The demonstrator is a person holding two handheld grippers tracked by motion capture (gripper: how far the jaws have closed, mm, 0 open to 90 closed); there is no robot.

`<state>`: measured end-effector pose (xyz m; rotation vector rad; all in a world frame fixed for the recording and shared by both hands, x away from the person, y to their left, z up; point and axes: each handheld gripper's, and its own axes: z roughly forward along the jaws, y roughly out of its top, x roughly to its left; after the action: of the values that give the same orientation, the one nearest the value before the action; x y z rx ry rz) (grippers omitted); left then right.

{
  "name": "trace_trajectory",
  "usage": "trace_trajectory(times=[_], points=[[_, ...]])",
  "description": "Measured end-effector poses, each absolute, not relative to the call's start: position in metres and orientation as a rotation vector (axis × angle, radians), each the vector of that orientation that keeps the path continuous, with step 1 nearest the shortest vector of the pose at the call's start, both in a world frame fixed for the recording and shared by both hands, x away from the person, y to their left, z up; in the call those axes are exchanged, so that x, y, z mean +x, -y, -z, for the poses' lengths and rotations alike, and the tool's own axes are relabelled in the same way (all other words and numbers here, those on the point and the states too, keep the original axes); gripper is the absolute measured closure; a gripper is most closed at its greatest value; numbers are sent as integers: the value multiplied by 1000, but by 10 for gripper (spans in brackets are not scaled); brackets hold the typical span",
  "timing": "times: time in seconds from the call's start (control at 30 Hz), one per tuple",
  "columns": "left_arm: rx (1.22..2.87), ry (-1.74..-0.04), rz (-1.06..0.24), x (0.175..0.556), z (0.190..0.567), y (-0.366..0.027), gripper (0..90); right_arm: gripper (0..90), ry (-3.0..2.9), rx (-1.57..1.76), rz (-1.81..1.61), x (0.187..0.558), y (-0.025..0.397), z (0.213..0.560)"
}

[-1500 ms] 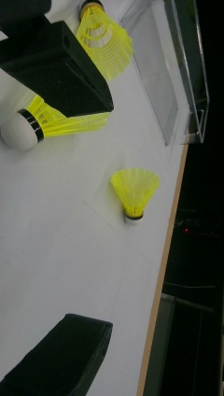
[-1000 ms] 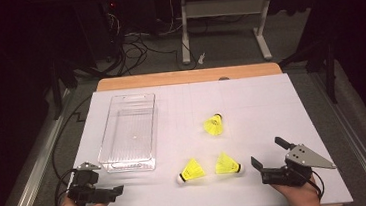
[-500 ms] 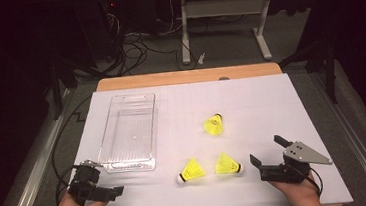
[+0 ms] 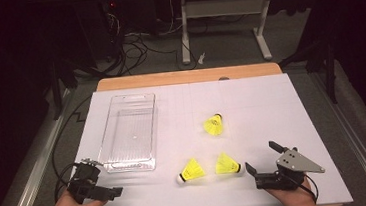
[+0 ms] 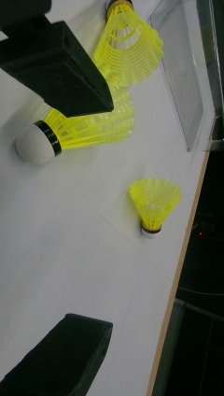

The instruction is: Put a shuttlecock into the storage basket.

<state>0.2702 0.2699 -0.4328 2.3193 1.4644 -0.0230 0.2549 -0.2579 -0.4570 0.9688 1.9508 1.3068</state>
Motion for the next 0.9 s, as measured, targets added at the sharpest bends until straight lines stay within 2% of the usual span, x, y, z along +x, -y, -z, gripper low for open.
trace_trajectory(times=[0.43, 0.9], points=[[2406, -1448, 92, 272, 430, -261, 8, 2, -1953, 993, -1368, 252, 256, 453], [2581, -1418, 169, 276, 432, -245, 9, 2, -1966, 953, -1365, 252, 255, 459]])
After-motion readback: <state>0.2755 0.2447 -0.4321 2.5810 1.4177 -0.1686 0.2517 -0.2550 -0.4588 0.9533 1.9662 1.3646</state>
